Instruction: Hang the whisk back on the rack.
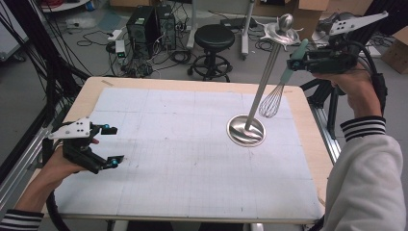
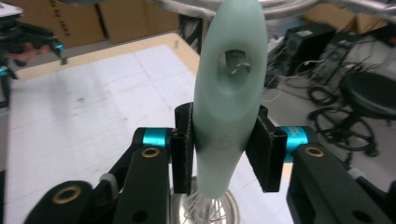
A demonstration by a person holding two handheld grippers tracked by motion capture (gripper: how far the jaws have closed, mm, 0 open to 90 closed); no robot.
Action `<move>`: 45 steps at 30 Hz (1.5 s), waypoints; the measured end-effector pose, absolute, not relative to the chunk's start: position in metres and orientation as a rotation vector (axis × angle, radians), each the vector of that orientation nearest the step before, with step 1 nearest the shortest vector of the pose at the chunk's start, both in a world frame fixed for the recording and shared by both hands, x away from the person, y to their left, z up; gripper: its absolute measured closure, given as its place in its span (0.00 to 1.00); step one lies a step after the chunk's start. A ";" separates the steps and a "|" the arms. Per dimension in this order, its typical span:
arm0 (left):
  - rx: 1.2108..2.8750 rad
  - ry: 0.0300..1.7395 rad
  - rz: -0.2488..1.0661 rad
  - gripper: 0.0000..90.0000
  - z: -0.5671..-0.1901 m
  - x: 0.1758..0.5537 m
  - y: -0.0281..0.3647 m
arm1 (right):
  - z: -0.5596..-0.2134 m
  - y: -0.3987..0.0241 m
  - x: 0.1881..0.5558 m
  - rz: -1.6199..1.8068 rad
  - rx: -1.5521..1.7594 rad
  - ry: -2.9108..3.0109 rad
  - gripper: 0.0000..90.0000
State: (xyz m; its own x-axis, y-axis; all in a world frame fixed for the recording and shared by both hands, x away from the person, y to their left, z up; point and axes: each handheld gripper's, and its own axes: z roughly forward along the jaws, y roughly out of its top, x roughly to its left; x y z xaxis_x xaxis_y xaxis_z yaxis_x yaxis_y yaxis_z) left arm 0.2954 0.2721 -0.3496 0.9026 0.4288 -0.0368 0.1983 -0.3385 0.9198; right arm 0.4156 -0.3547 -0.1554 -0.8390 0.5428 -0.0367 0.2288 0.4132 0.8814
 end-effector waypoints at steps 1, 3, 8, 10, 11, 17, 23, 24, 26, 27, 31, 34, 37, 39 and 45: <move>1.926 0.455 0.253 0.02 -0.349 0.295 0.272 | -0.156 -0.355 0.414 1.411 0.678 2.343 0.60; 1.929 0.453 0.253 0.02 -0.350 0.295 0.272 | -0.157 -0.355 0.410 1.380 0.695 2.321 0.54; 1.924 0.463 0.253 0.02 -0.350 0.296 0.273 | -0.165 -0.358 0.399 1.399 0.734 2.269 0.39; 1.925 0.465 0.255 0.02 -0.349 0.296 0.273 | -0.169 -0.359 0.395 1.405 0.744 2.258 0.34; 1.924 0.463 0.256 0.02 -0.349 0.296 0.273 | -0.171 -0.360 0.393 1.406 0.750 2.255 0.29; 1.925 0.462 0.253 0.02 -0.350 0.296 0.271 | -0.187 -0.365 0.379 1.459 0.767 2.238 0.28; 1.938 0.460 0.249 0.02 -0.352 0.298 0.269 | -0.208 -0.370 0.362 1.466 0.785 2.213 0.35; 1.936 0.458 0.250 0.02 -0.352 0.298 0.269 | -0.211 -0.372 0.360 1.471 0.786 2.201 0.33; 1.938 0.457 0.252 0.02 -0.352 0.298 0.269 | -0.213 -0.373 0.357 1.414 0.849 2.196 0.22; 1.937 0.458 0.252 0.02 -0.352 0.298 0.269 | -0.214 -0.373 0.354 1.399 0.873 2.200 0.19; 1.931 0.456 0.255 0.02 -0.352 0.296 0.270 | -0.213 -0.372 0.346 1.399 0.894 2.194 0.01; 1.926 0.456 0.254 0.02 -0.351 0.295 0.270 | -0.209 -0.370 0.337 1.395 0.869 2.178 0.00; 1.919 0.460 0.260 0.02 -0.351 0.293 0.270 | -0.206 -0.368 0.328 1.402 0.865 2.165 0.00; 1.914 0.459 0.261 0.02 -0.350 0.291 0.271 | -0.204 -0.369 0.322 1.391 0.867 2.155 0.00; 1.908 0.455 0.269 0.02 -0.349 0.288 0.272 | -0.200 -0.369 0.304 1.403 0.863 2.145 0.00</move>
